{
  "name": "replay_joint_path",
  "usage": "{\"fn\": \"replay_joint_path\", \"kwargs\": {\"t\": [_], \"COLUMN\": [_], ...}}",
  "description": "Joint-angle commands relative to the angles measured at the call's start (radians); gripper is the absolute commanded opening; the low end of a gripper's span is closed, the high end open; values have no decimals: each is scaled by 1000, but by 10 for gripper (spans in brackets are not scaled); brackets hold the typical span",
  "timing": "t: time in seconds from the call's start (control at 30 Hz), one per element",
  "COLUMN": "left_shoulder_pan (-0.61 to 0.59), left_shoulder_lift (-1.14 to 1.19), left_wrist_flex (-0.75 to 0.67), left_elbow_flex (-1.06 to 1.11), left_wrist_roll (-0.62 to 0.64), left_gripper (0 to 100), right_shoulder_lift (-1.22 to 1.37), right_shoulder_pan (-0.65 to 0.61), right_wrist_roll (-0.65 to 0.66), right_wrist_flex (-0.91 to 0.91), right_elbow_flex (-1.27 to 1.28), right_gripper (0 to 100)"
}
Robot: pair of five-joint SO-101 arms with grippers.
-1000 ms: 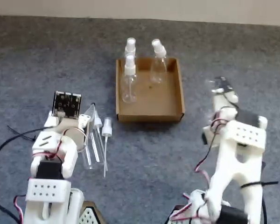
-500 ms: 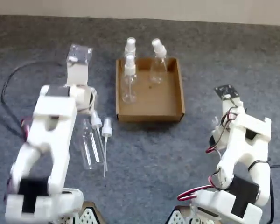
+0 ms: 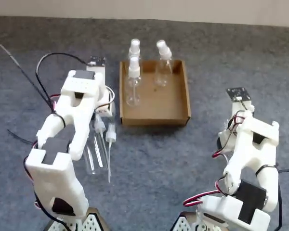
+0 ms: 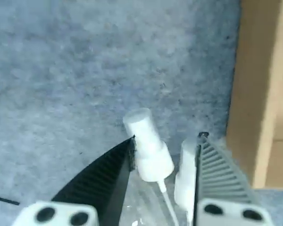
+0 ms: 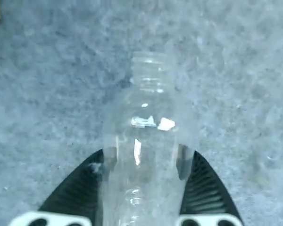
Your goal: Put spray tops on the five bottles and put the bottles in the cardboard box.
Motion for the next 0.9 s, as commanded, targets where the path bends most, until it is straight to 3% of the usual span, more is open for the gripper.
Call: {"fn": "replay_joint_path", "kwargs": {"t": [0.0,0.27,0.43,0.53,0.73,0.87], "left_shoulder_pan": [12,2,7,8,1,-15], "left_shoulder_lift": [24,96,99,96,96,96], "left_wrist_flex": [17,17,14,-6,5,92], "left_elbow_flex": [-35,-35,-45,-48,-153,-277], "left_wrist_roll": [25,21,18,18,18,17], "left_gripper": [188,180,72,61,60,60], "right_shoulder_lift": [-4,-4,-5,-8,-12,-13], "right_shoulder_pan": [12,12,16,18,19,19], "right_wrist_roll": [-15,-12,-12,-15,-15,-15], "right_wrist_flex": [-8,-7,-5,-5,-4,-4], "right_elbow_flex": [-13,-5,-5,-7,-12,-12], "right_gripper": [94,94,94,98,99,99]}}
